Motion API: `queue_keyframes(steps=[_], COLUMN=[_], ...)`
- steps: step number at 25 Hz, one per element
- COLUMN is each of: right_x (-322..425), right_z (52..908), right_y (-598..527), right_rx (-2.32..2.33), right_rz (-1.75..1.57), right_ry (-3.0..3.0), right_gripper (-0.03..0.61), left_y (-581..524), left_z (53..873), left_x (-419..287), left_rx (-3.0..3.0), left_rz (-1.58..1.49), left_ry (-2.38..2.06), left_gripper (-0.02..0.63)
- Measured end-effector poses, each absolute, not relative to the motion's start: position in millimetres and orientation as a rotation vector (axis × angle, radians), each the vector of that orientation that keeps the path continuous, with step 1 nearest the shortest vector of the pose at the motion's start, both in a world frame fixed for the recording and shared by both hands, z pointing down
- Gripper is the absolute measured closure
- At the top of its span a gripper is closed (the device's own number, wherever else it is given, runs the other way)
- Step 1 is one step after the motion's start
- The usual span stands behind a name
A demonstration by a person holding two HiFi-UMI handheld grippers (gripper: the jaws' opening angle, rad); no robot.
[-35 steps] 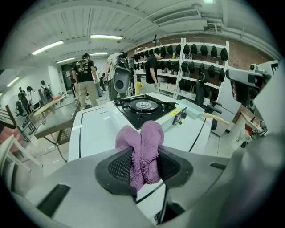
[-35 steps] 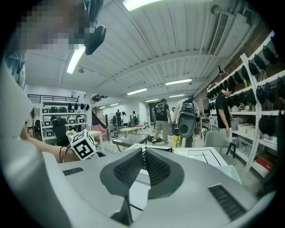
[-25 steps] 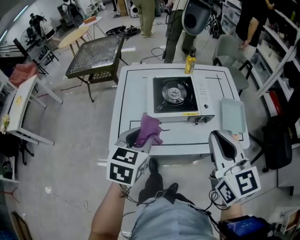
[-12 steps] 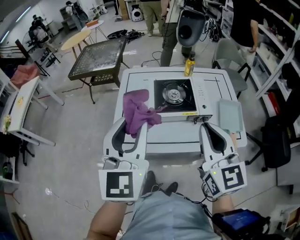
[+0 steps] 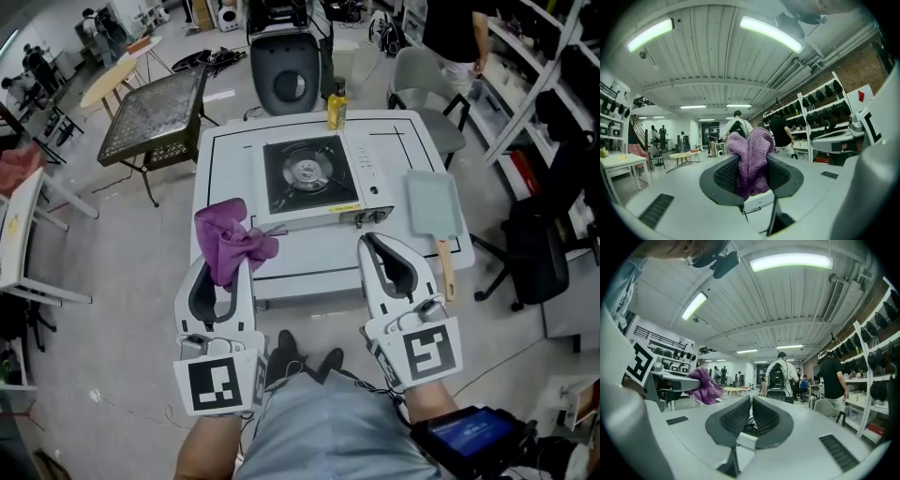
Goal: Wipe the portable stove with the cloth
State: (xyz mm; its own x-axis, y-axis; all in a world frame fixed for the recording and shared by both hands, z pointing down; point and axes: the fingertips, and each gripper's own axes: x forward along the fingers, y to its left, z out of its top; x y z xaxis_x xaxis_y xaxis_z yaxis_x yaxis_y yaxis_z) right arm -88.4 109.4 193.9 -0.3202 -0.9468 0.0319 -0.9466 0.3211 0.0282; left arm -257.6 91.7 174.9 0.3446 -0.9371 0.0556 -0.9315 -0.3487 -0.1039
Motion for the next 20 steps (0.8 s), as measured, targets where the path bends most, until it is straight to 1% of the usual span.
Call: queue_keyframes(steps=[20], right_x=[-73], right_z=[205], right_y=[118], right_rx=[1.826], right_rz=[0.003], right_ry=[-2.499], right_gripper=[0.526], left_y=[87], left_z=[183], left_x=[-247], left_rx=[-2.542], left_rz=[-0.197], left_ry=[1.762], left_gripper=[0.460])
